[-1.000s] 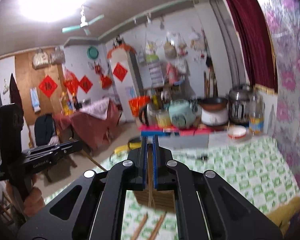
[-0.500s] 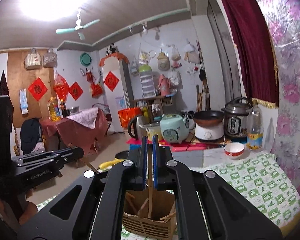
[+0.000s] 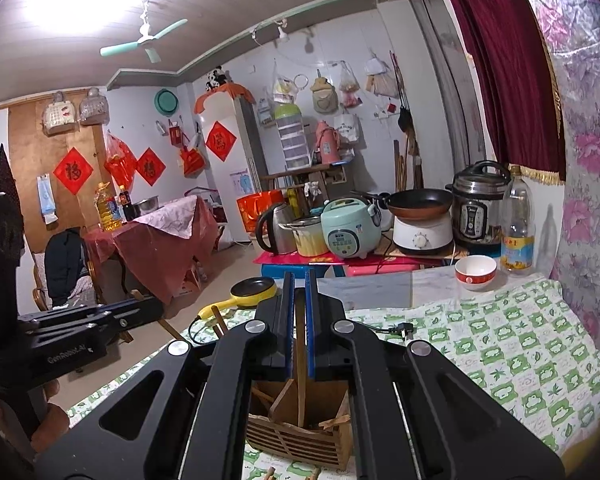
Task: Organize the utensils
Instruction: 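Lower the chopsticks into the holder and open both tools, then pull both open tools back from the holder toward the loose chopsticks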
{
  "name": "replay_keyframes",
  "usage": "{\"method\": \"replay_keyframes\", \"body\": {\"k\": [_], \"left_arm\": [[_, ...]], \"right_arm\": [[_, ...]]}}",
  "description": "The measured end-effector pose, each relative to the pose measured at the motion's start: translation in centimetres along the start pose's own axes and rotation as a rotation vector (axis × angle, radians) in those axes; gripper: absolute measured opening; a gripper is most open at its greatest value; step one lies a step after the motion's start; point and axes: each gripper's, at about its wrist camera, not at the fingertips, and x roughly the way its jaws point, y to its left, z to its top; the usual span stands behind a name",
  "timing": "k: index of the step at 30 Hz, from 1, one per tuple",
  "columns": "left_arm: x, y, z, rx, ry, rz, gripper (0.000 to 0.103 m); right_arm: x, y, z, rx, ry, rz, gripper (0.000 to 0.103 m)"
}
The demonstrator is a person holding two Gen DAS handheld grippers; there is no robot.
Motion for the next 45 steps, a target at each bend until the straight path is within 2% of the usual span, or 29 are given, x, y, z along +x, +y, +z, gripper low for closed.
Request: {"method": "replay_keyframes", "body": {"k": [18,20,22,23,26,28,29,33,35,41,45], "left_arm": [[1.0,0.6,-0.1,-0.028,0.054,0.022,0.006],[1.2,0.7,-0.2,-0.043,0.061,0.027,0.016],[1.1,0.9,-0.3,-0.059,0.049,0.037,0.072],[0.8,1.0,-0.3,-0.069,0.027,0.052,0.078],[0.1,1.0,-0.1,-0.062,-0.006,0.099,0.08],[-0.3,1.1,0.0,-0.073,-0.018,0.105,0.091],[-0.5,1.2,0.0,-0.084,-0.028,0.107,0.092],[-0.8,1.4,0.1,-0.093,-0.035,0.11,0.094],[-0.8,1.5,0.2,-0.102,-0.035,0.115,0.097],[-0.6,1.6,0.2,-0.113,-0.026,0.129,0.097],[-0.5,1.6,0.1,-0.113,-0.025,0.142,0.097]], "right_arm": [[1.3,-0.5,-0.7,0.006,0.043,-0.002,0.006],[1.7,-0.6,-1.0,0.003,0.064,-0.002,0.011],[1.9,-0.6,-1.2,0.008,0.074,-0.007,0.014],[2.0,-0.7,-1.3,0.011,0.078,-0.007,0.018],[1.7,-0.6,-1.4,0.018,0.072,-0.003,0.025],[1.5,-0.7,-1.2,0.022,0.064,-0.006,0.028],[1.3,-0.7,-1.2,0.024,0.058,-0.007,0.03],[0.8,-0.6,-1.0,0.024,0.042,-0.01,0.036],[0.5,-0.4,-1.0,0.021,0.033,-0.012,0.042],[-0.1,0.0,-0.9,0.008,0.002,-0.031,0.059],[-0.6,0.1,-0.7,0.008,-0.013,-0.029,0.063]]}}
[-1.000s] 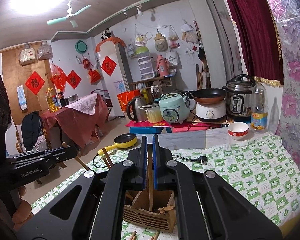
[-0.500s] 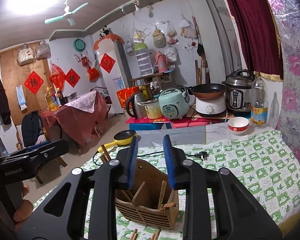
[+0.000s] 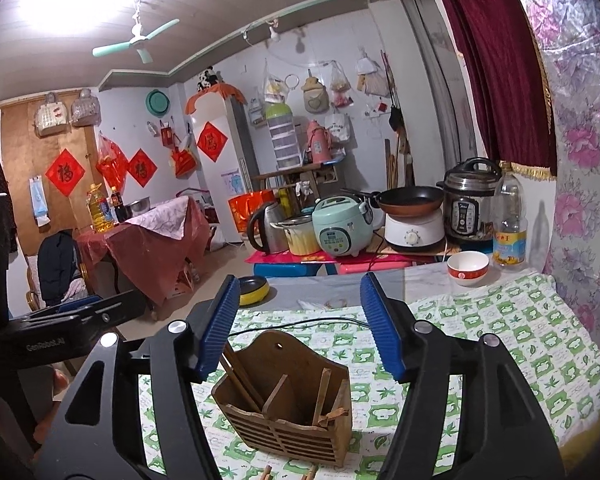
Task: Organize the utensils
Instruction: 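Pull both open tools back from the holder toward the loose chopsticks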
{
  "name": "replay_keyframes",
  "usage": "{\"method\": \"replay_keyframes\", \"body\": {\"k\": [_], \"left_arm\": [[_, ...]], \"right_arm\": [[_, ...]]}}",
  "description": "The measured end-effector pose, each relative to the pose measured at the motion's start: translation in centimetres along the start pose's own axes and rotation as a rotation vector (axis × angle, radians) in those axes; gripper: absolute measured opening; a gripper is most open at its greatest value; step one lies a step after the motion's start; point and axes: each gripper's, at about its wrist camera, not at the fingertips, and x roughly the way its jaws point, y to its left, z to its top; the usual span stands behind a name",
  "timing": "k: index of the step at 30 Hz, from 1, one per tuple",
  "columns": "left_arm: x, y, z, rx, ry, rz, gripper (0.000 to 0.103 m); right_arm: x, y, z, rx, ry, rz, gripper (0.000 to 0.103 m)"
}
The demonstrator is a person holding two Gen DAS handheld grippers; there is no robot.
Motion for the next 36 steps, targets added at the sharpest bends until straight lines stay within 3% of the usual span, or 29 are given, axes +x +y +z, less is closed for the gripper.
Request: {"method": "replay_keyframes", "body": {"k": [18,25,30,34,36], "left_arm": [[-0.2,-0.2,-0.2,0.001,-0.018,0.056,0.097],[-1.2,-0.3,-0.9,0.019,-0.077,0.135,0.097],[-1.2,-0.2,-2.8,-0.003,-0.074,0.097,0.097],[-1.6,0.5,-6.1,0.024,-0.112,0.201,0.097],[-1.7,1.4,-7.9,0.023,-0.111,0.217,0.097]], "right_arm": [[-1.1,0.3,0.3,0.007,-0.038,-0.005,0.085],[-1.7,0.7,0.0,0.013,-0.027,-0.003,0.09],[-3.0,0.8,-0.5,0.025,-0.032,-0.017,0.092],[-4.1,0.6,-1.1,0.051,-0.027,-0.022,0.092],[-4.5,0.7,-1.6,0.058,-0.022,-0.026,0.092]]}}
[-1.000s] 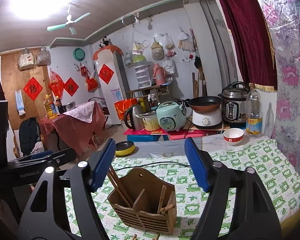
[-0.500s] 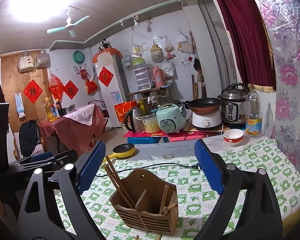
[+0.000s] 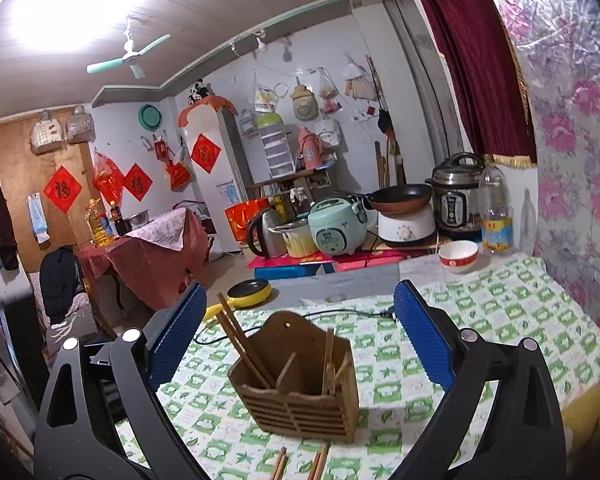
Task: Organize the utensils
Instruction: 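Pull both open tools back from the holder toward the loose chopsticks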
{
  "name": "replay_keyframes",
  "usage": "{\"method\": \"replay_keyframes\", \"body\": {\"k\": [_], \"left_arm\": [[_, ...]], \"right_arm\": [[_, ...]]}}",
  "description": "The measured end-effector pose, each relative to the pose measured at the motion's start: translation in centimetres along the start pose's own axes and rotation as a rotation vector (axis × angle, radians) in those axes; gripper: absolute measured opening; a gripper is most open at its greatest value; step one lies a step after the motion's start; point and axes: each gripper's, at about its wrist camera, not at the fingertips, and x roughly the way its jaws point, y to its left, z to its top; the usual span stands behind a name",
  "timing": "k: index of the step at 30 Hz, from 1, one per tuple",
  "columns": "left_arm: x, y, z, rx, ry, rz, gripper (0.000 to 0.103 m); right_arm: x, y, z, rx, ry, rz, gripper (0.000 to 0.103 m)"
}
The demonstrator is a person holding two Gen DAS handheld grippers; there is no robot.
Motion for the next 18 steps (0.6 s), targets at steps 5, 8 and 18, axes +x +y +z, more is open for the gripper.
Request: {"method": "replay_keyframes", "body": {"k": [5,8,18], "left_arm": [[-0.4,1.6,-3.1,0.022,0.014,0.053,0.097],[-1.0,2.6,-4.5,0.02,0.015,0.084,0.097],[-3.5,1.5,-6.8,0.069,-0.047,0.143,0.097]], "right_arm": [[-1.8,-0.7,-4.6,-0.049,-0.001,-0.049,0.097],[-1.9,-2.5,-10.0,-0.109,0.066,-0.157,0.097],[-2.0,-6.1,-14.4,0.016,0.321,-0.113,0.097]]}}
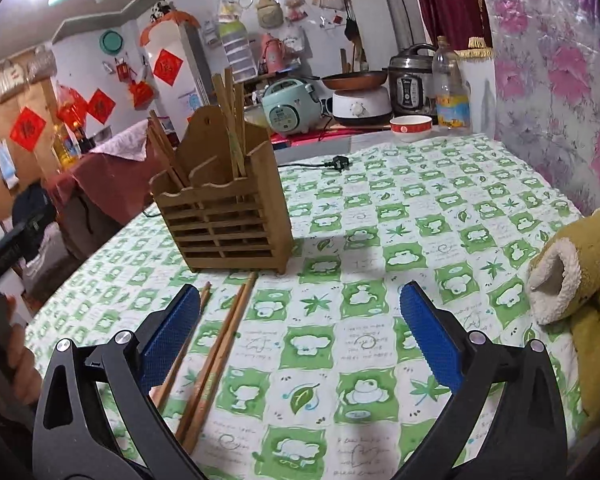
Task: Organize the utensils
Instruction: 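Pull both open tools back from the holder toward the loose chopsticks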
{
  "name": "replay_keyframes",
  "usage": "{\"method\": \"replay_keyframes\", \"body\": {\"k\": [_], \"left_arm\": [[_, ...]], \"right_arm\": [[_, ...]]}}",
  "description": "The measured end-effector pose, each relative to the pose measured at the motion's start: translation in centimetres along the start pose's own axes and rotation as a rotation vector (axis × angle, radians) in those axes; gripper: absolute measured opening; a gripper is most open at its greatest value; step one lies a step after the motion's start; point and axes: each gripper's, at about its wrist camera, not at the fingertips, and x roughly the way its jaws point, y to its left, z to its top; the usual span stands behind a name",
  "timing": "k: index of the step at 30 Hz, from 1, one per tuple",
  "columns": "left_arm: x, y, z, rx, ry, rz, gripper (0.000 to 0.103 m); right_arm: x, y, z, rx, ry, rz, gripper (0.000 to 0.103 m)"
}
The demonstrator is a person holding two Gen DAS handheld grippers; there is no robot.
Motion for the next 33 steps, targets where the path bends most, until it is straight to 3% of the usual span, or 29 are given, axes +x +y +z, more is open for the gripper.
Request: {"method": "replay_keyframes", "body": {"k": [11,29,33], "left_arm": [[-0.9,-1.3,-1.5,0.07,-0.02,0.032,0.097],[-0.9,-1.9,-2.0,0.106,-0.015,0.029,0.097],[0.2,-2.4,-2.5,0.134,0.054,-0.017,0.097]], "right_arm": [[0.7,4.7,-2.1,-0.267,0.019,-0.072,0.097],[2.0,4.8,-2.6,-0.289,0.098,-0.084,0.097],[2.6,4.5,-2.7,-0.274,0.131,-0.099,0.097]]}}
